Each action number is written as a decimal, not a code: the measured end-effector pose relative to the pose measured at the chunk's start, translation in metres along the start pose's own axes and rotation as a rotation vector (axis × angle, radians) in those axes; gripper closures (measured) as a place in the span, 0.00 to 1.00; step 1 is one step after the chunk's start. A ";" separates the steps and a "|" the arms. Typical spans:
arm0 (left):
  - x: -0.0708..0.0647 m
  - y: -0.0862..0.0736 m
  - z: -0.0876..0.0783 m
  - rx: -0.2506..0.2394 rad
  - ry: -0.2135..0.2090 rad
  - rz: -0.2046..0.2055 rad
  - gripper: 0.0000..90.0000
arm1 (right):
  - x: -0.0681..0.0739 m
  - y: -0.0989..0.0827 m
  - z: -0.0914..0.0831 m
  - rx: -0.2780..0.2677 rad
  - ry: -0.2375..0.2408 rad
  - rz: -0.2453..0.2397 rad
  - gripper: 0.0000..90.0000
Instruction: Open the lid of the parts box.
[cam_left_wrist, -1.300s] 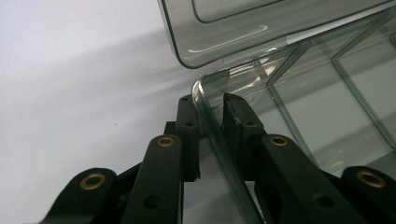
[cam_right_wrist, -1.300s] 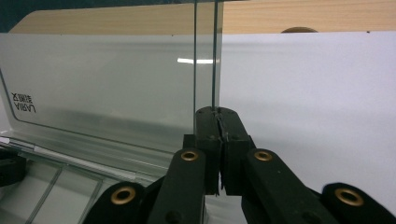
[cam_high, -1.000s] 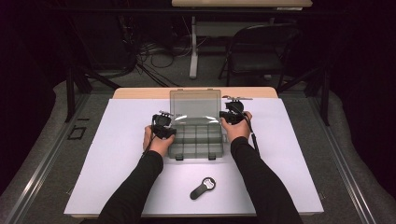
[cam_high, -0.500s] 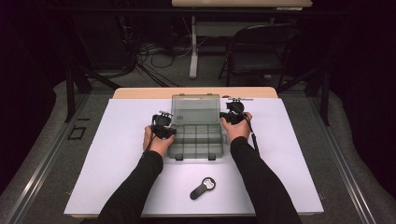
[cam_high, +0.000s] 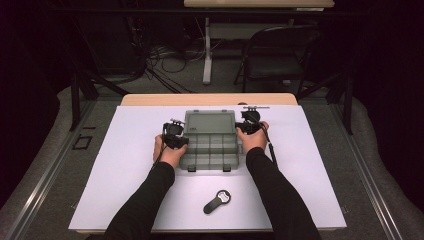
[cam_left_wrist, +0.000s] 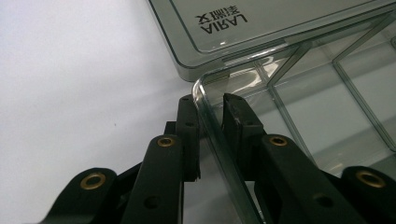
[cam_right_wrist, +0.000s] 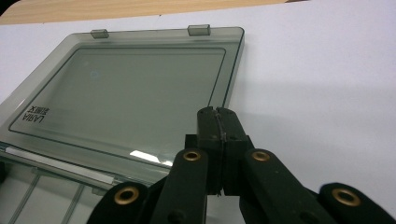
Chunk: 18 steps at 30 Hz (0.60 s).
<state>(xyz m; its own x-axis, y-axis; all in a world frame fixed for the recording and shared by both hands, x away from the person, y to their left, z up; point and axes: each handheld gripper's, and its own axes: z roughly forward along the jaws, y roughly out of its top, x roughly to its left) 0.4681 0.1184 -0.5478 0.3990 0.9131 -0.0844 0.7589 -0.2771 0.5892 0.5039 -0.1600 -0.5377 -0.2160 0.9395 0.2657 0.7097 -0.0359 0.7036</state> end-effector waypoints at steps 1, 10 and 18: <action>0.000 0.000 0.000 0.000 0.000 0.000 0.86 | 0.000 0.000 0.000 0.000 -0.001 0.001 1.00; 0.000 0.000 0.000 0.000 0.001 -0.003 0.86 | 0.001 0.000 0.000 0.001 -0.006 -0.006 1.00; 0.000 0.000 0.000 0.001 0.000 -0.013 0.86 | 0.000 0.000 0.001 -0.002 -0.006 -0.012 1.00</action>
<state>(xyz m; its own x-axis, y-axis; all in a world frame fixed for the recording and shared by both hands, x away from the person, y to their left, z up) 0.4684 0.1185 -0.5475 0.3889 0.9166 -0.0927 0.7646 -0.2650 0.5874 0.5045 -0.1594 -0.5382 -0.2211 0.9418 0.2533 0.7059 -0.0247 0.7079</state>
